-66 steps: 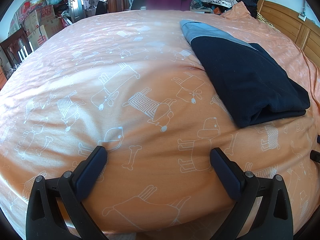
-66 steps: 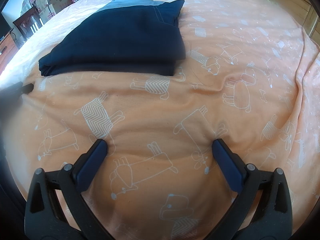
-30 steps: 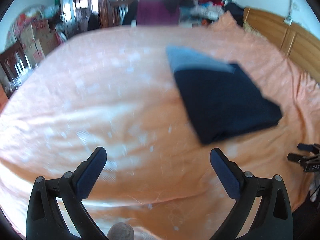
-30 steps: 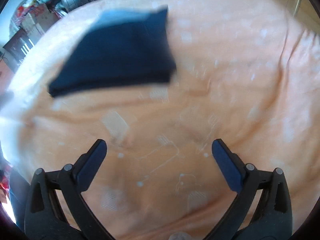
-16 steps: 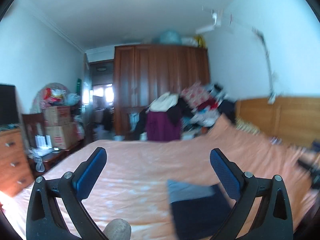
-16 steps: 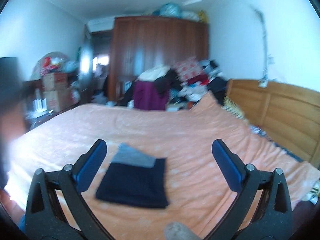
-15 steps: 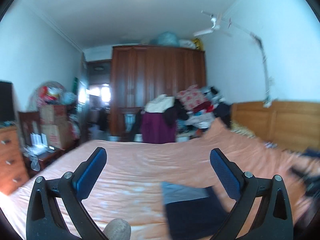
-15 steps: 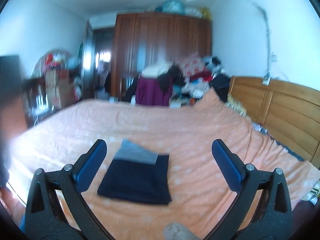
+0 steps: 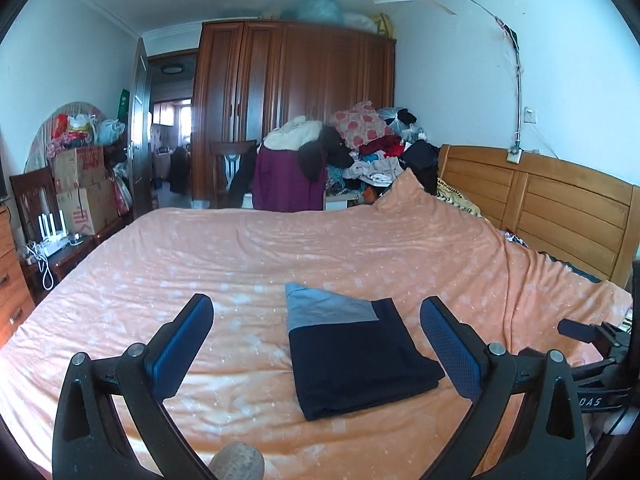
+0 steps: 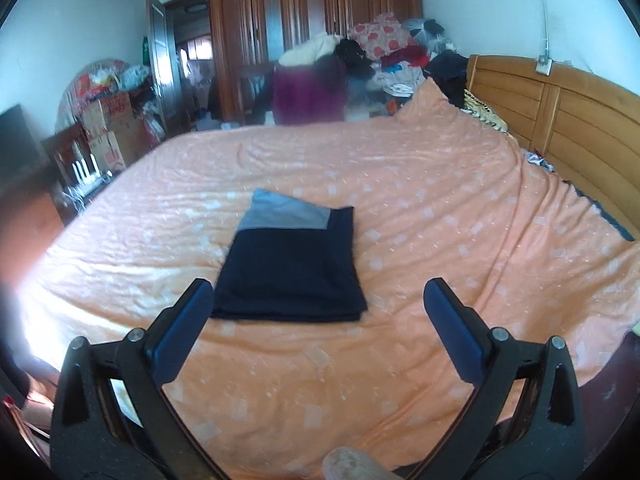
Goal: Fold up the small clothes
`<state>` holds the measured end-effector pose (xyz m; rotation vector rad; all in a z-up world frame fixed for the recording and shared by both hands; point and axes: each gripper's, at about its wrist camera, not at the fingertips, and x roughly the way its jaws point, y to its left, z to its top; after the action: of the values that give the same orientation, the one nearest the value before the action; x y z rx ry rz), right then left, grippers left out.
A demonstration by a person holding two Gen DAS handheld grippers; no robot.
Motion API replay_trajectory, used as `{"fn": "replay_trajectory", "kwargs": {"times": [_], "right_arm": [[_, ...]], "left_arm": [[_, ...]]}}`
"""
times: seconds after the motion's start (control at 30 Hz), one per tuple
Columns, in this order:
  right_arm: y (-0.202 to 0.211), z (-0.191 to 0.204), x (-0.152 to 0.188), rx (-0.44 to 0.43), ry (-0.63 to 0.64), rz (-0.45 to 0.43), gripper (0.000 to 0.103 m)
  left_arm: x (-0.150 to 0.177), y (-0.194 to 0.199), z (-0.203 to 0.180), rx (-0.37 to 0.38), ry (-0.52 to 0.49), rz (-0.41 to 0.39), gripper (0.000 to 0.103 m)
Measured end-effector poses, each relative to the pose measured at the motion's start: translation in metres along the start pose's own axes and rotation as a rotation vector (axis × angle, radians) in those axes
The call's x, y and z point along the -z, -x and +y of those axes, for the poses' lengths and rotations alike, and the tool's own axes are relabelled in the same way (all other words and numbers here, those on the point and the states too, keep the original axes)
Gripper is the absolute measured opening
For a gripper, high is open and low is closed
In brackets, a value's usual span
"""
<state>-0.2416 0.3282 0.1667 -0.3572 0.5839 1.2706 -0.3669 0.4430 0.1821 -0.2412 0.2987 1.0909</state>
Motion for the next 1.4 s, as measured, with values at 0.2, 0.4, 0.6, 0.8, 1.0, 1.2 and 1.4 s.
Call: {"fn": "replay_trajectory", "kwargs": {"times": [0.2,0.4,0.6,0.8,1.0,1.2,1.4], "right_arm": [[-0.006,-0.001,0.004,-0.01,0.006,0.048,0.103],[-0.013,-0.001,0.007,-0.032,0.007,0.087,0.103],[-0.013,0.001,0.006,-0.011,0.027,0.085,0.103],[-0.015,0.001,0.003,-0.002,0.029,0.084,0.103],[-0.02,0.0,0.002,-0.007,0.024,0.104,0.103],[-0.023,0.0,0.002,-0.007,0.024,0.114,0.103],[-0.025,0.0,0.002,-0.009,0.022,0.118,0.103]], "left_arm": [[0.001,0.001,-0.001,-0.033,0.01,-0.008,0.103],[0.004,-0.004,0.001,-0.03,0.04,0.007,0.103],[0.008,-0.01,0.0,-0.049,0.032,0.04,0.103],[0.01,-0.012,0.002,-0.049,0.026,0.038,0.103],[0.016,-0.02,0.002,-0.005,0.028,0.071,0.103],[0.017,-0.024,0.003,-0.012,0.027,0.077,0.103],[0.021,-0.032,0.004,-0.013,0.02,0.104,0.103]]}}
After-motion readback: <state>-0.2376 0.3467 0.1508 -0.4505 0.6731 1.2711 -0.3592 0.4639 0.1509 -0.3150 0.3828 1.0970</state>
